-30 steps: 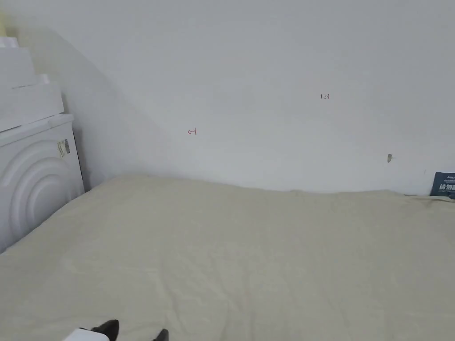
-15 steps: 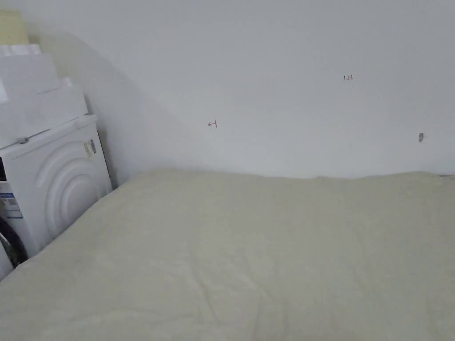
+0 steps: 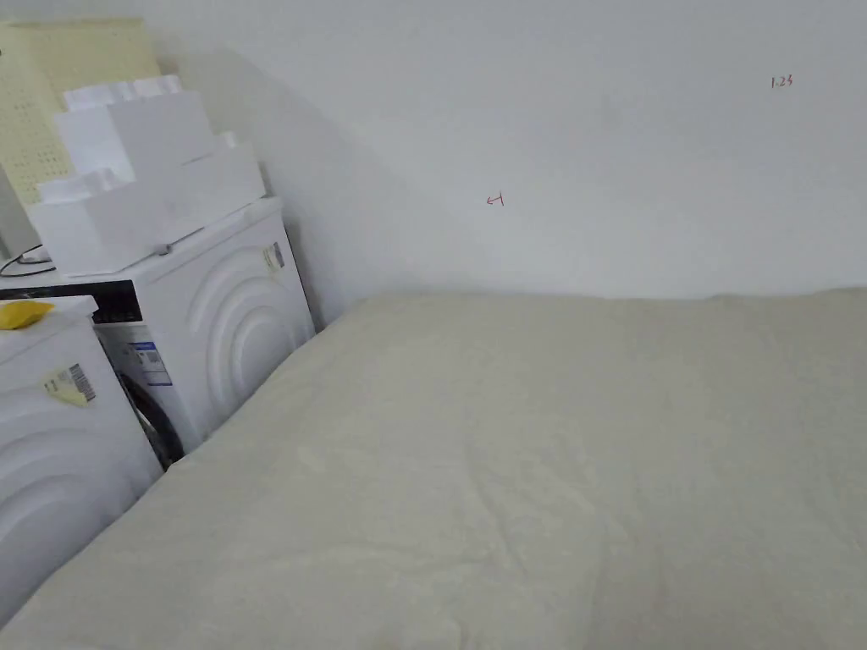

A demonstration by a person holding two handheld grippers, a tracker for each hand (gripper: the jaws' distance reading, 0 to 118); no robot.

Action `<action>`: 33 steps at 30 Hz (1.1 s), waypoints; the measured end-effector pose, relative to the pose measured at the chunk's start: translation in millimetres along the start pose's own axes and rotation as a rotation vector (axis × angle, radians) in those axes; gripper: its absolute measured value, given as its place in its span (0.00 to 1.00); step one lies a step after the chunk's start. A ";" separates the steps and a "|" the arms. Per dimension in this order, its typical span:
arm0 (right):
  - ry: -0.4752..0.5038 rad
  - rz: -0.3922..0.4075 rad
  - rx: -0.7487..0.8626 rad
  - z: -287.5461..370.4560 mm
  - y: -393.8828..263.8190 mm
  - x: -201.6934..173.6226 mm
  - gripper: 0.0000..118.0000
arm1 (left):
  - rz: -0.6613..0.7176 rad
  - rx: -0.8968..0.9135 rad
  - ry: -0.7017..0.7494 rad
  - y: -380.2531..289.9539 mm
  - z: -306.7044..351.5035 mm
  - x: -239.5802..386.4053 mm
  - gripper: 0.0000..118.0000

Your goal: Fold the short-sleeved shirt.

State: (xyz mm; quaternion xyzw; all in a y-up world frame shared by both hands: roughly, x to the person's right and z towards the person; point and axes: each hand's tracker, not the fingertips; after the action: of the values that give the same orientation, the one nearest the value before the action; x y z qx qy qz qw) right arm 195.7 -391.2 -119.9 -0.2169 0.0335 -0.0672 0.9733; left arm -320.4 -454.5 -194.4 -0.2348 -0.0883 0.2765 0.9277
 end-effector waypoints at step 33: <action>0.039 -0.091 -0.053 -3.5 -2.9 -1.7 0.00 | 0.539 -0.186 -0.142 -25.0 -54.5 -46.4 0.10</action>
State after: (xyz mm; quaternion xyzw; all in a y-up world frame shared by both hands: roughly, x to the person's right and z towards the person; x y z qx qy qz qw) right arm 193.3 -395.0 -121.7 -0.2428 0.0445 -0.1150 0.9622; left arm -331.2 -519.7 -231.5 -0.3138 -0.1126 0.5193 0.7869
